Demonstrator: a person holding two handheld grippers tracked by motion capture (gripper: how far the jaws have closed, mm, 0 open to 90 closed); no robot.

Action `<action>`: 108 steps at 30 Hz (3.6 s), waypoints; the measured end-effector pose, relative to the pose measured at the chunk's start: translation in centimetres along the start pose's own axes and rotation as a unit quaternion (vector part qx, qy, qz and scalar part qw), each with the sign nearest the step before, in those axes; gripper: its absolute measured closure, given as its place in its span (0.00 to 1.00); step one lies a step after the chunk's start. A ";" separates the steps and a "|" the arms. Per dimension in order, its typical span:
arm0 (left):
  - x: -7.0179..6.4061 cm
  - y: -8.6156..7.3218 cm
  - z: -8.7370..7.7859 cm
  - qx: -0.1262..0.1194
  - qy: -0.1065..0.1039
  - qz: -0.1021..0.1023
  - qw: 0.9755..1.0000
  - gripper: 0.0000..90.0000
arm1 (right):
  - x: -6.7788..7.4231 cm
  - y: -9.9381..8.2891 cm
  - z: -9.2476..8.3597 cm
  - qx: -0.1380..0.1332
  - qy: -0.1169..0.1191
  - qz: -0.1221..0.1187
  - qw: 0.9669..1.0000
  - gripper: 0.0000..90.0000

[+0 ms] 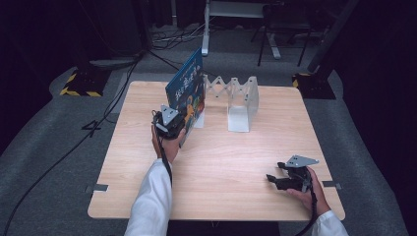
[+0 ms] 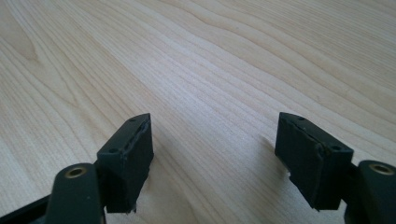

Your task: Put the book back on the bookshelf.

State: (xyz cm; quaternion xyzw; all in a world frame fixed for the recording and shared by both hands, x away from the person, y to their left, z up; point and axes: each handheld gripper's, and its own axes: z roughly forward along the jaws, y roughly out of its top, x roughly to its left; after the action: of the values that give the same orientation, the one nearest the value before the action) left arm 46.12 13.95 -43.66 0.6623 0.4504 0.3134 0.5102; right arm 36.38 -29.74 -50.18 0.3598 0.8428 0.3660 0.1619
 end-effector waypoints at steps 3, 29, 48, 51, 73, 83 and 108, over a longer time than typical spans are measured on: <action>0.1 0.1 0.2 0.001 0.004 -0.006 1.000 0.89 | 0.0 0.0 0.0 0.000 0.000 0.000 1.000 0.32; -0.5 -0.7 0.7 0.016 0.043 0.055 0.997 0.80 | 0.0 -0.1 0.0 -0.003 0.001 0.001 1.000 0.31; -1.0 0.2 0.8 0.046 0.045 0.085 0.994 0.69 | 0.0 0.0 0.1 -0.004 0.004 -0.002 1.000 0.31; -0.8 0.1 0.8 0.045 0.045 0.082 0.995 0.69 | 0.0 0.0 0.1 -0.003 0.005 -0.002 1.000 0.31; -0.2 0.7 -1.5 0.057 0.018 0.112 0.992 0.65 | 0.1 0.0 0.0 0.001 0.009 -0.005 1.000 0.31; 0.2 0.9 -3.0 0.065 -0.007 0.129 0.990 0.62 | 0.1 0.1 -0.1 0.006 0.010 -0.009 1.000 0.30; 0.7 0.1 -6.1 0.113 -0.073 0.157 0.978 0.42 | 1.0 0.9 -2.1 -0.015 -0.018 -0.017 1.000 0.29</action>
State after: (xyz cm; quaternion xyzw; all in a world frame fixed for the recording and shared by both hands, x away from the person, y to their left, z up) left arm 41.07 16.98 -41.90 0.7992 0.3347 0.2873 0.4083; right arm 34.97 -29.68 -48.08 0.3494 0.8404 0.3688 0.1886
